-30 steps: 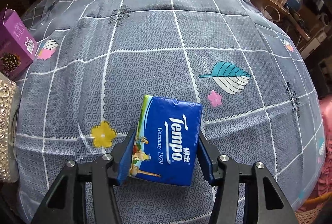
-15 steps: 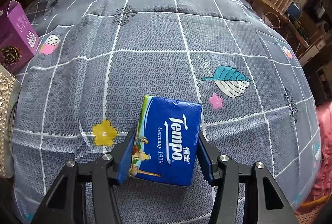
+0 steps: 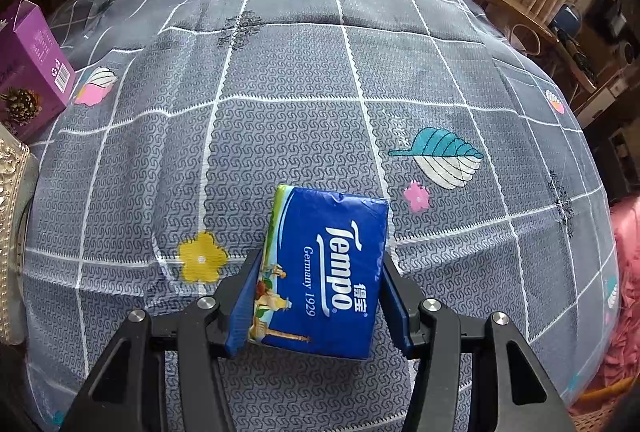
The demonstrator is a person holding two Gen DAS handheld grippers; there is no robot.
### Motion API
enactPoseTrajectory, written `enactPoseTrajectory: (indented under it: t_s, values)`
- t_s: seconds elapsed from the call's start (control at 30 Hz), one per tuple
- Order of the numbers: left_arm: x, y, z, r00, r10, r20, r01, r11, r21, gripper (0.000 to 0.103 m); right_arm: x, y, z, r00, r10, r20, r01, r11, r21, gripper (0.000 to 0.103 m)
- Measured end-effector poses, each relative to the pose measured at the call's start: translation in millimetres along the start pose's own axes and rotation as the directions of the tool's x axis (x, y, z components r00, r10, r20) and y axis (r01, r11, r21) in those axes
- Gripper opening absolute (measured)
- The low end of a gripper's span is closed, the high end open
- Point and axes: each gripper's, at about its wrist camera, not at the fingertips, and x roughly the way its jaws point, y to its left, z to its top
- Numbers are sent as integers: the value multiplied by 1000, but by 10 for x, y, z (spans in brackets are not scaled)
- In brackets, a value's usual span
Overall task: Organize soft objects
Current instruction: 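Carry the grey sock to the tray and release it from the left gripper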
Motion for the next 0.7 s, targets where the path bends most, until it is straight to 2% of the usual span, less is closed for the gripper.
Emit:
enactPoseTrajectory:
  t_s: [0.13, 0.23, 0.43, 0.7]
  values:
    - [-157, -67, -63, 996, 60, 59, -62, 998, 27, 31, 13, -23, 11, 1000, 7, -5, -7, 1000, 12, 56]
    - [-285, -130, -106, 992, 72, 102, -77, 996, 45, 31, 20, -48, 17, 1000, 18, -9, -18, 1000, 26, 56]
    - [-587, -238, -230, 978, 70, 198, -86, 994, 70, 31, 26, -68, 27, 1000, 24, -8, -24, 999, 34, 56]
    - [-816, -323, -397, 973, 42, 226, -65, 993, 97, 32, 25, -25, 20, 1000, 13, 2, -13, 1000, 18, 55]
